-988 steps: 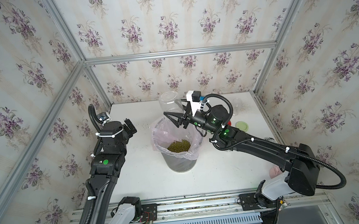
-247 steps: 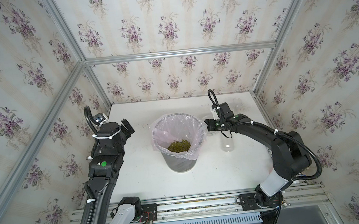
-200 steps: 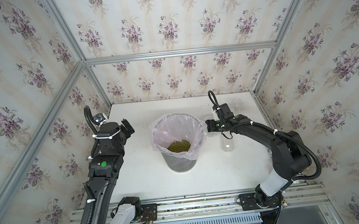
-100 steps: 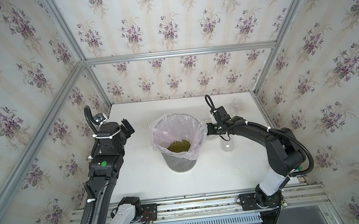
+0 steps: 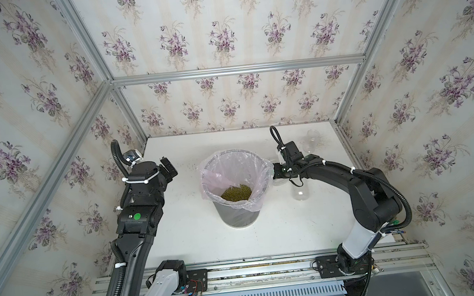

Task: Empty moldy mung beans from jars
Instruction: Place the jar at the center of the board.

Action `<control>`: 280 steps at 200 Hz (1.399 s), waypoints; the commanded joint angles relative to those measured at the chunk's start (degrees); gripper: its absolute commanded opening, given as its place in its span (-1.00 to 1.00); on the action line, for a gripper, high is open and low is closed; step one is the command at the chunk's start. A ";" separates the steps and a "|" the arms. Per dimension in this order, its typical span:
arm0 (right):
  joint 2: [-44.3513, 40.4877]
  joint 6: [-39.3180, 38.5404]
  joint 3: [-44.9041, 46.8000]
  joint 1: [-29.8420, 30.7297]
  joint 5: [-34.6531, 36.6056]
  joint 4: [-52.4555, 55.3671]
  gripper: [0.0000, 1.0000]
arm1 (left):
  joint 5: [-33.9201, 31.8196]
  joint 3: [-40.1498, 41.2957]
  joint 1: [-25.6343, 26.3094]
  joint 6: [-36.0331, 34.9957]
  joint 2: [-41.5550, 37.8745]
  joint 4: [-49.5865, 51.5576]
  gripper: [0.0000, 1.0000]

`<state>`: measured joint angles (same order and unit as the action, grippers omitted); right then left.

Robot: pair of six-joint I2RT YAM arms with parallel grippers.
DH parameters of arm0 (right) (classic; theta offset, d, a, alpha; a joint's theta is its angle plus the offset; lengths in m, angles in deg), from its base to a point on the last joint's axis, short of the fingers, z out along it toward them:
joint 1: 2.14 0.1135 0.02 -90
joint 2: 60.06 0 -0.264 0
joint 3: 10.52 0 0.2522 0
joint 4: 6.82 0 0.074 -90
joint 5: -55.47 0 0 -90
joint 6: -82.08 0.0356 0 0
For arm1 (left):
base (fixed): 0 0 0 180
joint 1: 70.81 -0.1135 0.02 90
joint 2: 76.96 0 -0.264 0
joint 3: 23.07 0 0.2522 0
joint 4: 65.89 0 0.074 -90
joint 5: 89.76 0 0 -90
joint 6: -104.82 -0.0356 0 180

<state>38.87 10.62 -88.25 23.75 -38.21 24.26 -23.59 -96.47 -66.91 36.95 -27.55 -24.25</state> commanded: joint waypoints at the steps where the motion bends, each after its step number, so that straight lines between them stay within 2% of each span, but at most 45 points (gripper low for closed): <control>1: 0.58 0.87 -0.05 0.08 1.02 -3.13 -0.88 | -0.25 -0.17 -0.03 0.99 0.02 -0.82 0.99; 73: 2.92 0.95 -0.27 0.17 2.17 -3.15 -0.86 | 0.20 -0.30 -0.03 0.90 0.24 -0.81 0.99; 156: 4.50 1.00 -0.30 0.26 2.80 -3.35 -0.74 | -0.16 -0.21 -0.03 0.84 0.08 -0.81 0.99; 198: 4.56 1.00 -0.33 0.39 3.14 -3.31 -0.53 | -0.33 -0.19 -0.03 0.86 -0.03 -0.81 0.99; 234: 4.43 0.83 -0.51 0.42 3.33 -3.14 -0.18 | -0.58 -0.21 -0.03 0.77 -0.09 -0.81 0.99; 280: 3.99 0.48 -1.32 0.44 3.68 -2.47 0.10 | -0.85 -0.13 -0.03 0.72 -0.05 -0.81 0.99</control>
<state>43.22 11.19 -88.75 24.10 -35.43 23.35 -23.51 -96.47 -66.91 36.95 -27.57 -24.25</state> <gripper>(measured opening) 0.805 0.996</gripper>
